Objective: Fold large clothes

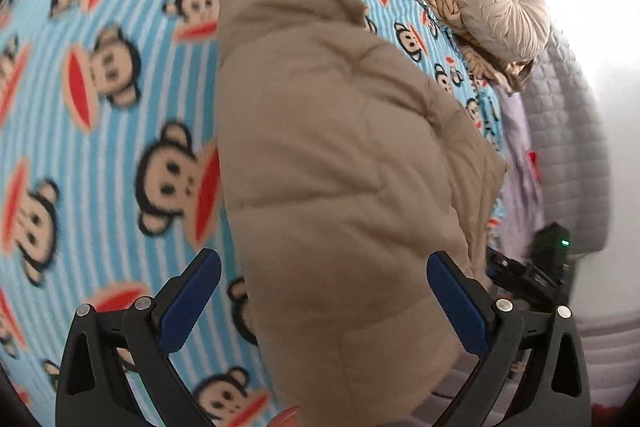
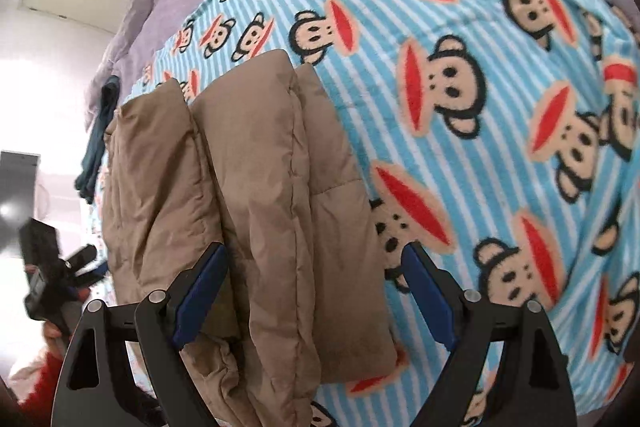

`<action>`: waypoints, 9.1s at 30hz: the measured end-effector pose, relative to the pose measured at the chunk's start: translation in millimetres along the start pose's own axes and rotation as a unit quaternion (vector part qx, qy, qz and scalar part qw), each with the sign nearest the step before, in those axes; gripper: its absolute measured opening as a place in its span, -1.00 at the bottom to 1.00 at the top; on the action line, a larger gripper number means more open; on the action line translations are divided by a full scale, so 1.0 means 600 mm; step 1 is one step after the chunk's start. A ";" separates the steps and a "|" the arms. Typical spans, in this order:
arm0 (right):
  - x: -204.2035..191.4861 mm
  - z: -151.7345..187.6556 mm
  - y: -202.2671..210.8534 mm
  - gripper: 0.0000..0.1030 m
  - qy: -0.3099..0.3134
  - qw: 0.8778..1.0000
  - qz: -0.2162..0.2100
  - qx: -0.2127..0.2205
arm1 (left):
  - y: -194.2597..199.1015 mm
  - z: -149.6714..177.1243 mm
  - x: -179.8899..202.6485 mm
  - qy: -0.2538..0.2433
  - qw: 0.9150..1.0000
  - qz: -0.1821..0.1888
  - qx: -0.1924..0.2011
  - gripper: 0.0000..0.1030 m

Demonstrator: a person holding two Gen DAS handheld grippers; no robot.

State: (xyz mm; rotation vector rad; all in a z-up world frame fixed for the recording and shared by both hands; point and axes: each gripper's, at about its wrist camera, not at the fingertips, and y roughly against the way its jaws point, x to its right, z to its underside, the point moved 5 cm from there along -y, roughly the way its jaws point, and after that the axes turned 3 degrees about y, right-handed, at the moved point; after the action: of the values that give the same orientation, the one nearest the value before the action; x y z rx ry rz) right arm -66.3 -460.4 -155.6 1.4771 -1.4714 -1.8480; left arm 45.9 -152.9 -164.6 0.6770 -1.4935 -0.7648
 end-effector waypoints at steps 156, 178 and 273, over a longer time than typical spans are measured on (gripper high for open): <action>-0.378 0.152 -0.327 -0.48 0.172 0.978 0.050 -0.103 | 0.213 0.012 -0.235 -0.051 0.941 -0.296 0.156 0.60; -0.387 0.204 -0.208 0.15 0.165 0.980 0.077 -0.084 | 0.222 0.050 -0.243 -0.027 0.949 -0.280 0.142 0.73; -0.541 0.146 0.023 0.99 0.238 0.942 0.176 0.159 | 0.430 0.112 -0.110 -0.049 0.900 -0.331 0.281 1.00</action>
State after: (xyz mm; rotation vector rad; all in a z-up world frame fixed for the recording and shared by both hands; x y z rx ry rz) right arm -18.8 -171.7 10.0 1.5326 -1.6878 -0.9901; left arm -9.5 60.3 -0.2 1.6635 -1.5944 -0.8768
